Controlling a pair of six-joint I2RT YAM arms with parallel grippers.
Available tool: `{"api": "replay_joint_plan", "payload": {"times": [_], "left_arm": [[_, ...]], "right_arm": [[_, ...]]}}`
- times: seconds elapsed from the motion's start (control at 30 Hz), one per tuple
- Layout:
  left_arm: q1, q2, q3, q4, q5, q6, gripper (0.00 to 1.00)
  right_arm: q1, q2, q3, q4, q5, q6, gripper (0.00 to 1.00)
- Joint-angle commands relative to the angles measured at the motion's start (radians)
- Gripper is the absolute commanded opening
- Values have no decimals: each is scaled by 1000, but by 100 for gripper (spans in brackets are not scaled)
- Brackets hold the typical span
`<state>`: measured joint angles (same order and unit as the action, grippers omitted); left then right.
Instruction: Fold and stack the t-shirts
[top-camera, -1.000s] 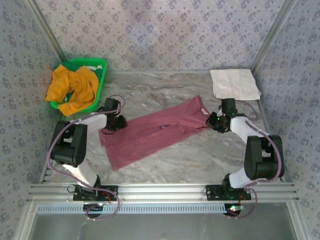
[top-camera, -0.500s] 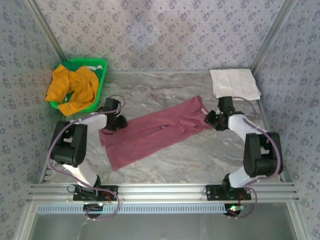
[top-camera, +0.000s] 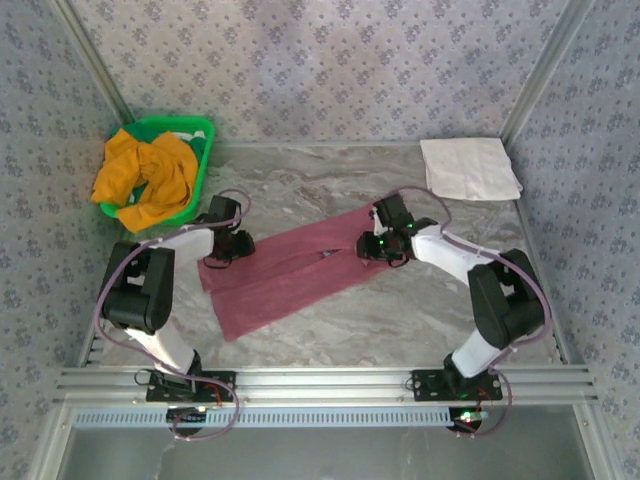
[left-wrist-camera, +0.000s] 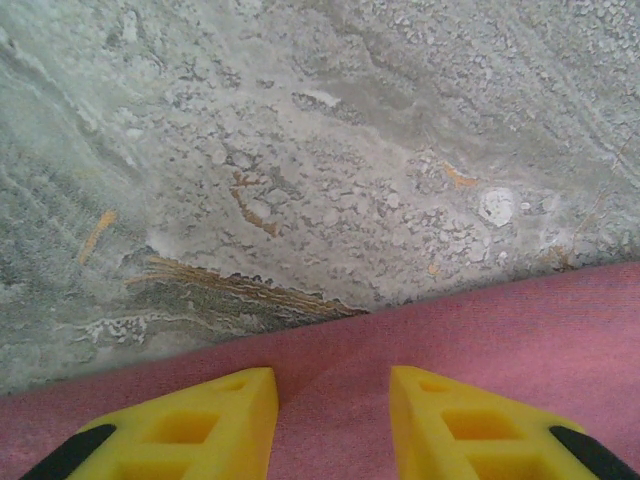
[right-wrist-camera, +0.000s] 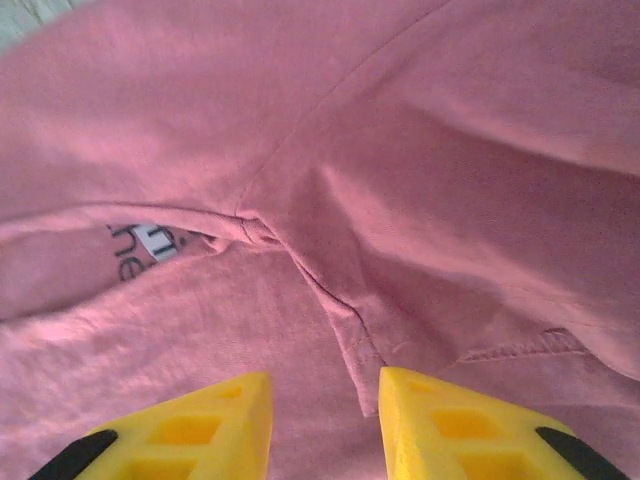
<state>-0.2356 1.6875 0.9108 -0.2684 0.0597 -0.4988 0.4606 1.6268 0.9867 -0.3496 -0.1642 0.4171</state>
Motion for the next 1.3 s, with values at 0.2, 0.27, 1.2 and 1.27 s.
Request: {"api": "replay_joint_plan", "payload": {"times": [0.2,0.27,1.2,1.27], "left_arm": [[10,12,-6,-32,-1,-6,36],[10,14,-4,-32,-3,-5,36],[12,47,7,-26,4,-3,36],[12,49,8,-27,5,-2,36]], "right_arm": [[74,102,108,-119,200,-121,44],[84,121,110,-122,201,-131,43],[144,92,198,-338,200,-136,0],[152,107,198,-334,190,-134,0]]}}
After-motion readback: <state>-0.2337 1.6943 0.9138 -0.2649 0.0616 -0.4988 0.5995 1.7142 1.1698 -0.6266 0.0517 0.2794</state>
